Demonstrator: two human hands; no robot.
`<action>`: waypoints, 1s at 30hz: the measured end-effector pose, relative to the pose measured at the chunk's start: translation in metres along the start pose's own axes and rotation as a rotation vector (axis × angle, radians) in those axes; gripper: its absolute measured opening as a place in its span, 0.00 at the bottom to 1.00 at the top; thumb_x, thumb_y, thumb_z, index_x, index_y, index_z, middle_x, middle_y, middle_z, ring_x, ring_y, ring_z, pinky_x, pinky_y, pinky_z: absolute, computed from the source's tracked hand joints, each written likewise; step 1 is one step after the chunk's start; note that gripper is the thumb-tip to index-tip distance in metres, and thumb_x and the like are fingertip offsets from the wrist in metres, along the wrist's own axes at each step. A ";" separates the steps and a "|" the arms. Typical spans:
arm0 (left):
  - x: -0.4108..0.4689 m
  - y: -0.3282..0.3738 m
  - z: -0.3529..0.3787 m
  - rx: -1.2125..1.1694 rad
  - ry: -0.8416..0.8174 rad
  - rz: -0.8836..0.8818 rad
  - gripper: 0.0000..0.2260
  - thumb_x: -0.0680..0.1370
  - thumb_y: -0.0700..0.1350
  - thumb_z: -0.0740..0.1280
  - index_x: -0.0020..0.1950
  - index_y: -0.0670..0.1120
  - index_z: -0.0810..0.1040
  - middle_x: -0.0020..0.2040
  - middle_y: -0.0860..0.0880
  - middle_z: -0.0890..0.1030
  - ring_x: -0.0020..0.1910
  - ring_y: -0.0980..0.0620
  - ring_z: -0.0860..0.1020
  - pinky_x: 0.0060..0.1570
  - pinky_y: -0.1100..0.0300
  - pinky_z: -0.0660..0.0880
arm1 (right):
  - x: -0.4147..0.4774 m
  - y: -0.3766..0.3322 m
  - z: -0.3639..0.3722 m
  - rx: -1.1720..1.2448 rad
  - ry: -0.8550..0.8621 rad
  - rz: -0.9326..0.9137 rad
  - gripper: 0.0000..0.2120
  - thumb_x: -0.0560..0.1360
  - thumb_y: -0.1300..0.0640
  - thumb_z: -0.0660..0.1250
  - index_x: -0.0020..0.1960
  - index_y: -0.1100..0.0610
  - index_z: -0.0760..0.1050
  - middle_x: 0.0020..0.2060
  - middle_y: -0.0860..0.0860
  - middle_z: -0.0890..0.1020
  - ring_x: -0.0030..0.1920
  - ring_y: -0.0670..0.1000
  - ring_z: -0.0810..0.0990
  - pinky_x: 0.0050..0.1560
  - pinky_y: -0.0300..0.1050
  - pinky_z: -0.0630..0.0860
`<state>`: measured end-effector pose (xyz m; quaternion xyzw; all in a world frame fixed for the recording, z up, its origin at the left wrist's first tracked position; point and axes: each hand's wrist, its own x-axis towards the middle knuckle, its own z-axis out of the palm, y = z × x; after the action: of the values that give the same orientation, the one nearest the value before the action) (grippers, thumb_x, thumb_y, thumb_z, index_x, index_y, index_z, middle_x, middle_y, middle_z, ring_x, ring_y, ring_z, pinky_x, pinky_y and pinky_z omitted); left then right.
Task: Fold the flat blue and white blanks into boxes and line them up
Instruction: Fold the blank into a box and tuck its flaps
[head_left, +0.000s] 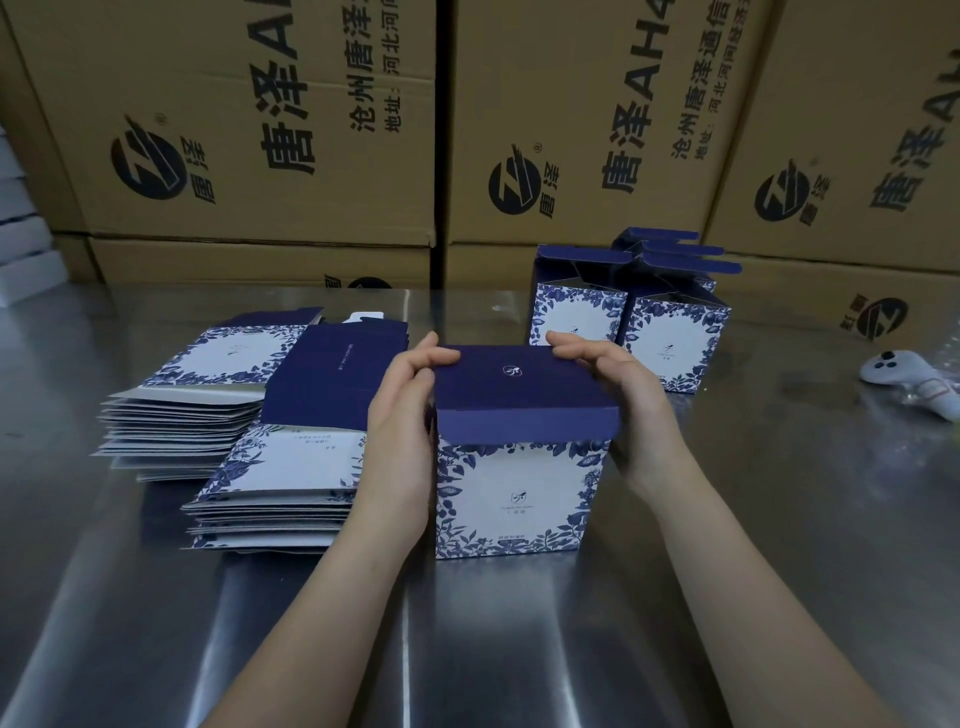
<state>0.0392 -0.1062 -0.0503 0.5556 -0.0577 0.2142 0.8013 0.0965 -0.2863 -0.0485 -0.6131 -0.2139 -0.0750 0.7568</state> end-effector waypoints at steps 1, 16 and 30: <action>0.000 0.000 0.000 -0.036 -0.003 -0.006 0.17 0.84 0.40 0.55 0.46 0.50 0.81 0.68 0.59 0.76 0.60 0.64 0.78 0.47 0.68 0.76 | 0.000 0.001 -0.001 -0.016 0.004 -0.006 0.14 0.71 0.57 0.57 0.45 0.57 0.81 0.60 0.49 0.81 0.62 0.49 0.78 0.53 0.41 0.75; -0.002 0.001 -0.004 0.065 0.040 0.052 0.12 0.79 0.38 0.67 0.42 0.52 0.86 0.59 0.55 0.82 0.59 0.61 0.79 0.56 0.64 0.75 | -0.005 -0.007 0.004 -0.105 0.199 -0.136 0.11 0.75 0.69 0.66 0.44 0.55 0.83 0.45 0.49 0.84 0.47 0.44 0.81 0.46 0.36 0.77; -0.005 -0.005 -0.006 0.370 -0.105 0.159 0.11 0.77 0.47 0.70 0.46 0.65 0.84 0.72 0.62 0.70 0.72 0.66 0.65 0.64 0.65 0.67 | -0.008 -0.013 0.000 -0.217 -0.138 -0.062 0.08 0.66 0.60 0.73 0.42 0.49 0.85 0.59 0.52 0.78 0.57 0.42 0.78 0.48 0.40 0.79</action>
<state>0.0353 -0.1037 -0.0583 0.6975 -0.1027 0.2545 0.6620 0.0844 -0.2909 -0.0407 -0.6880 -0.2751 -0.0788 0.6669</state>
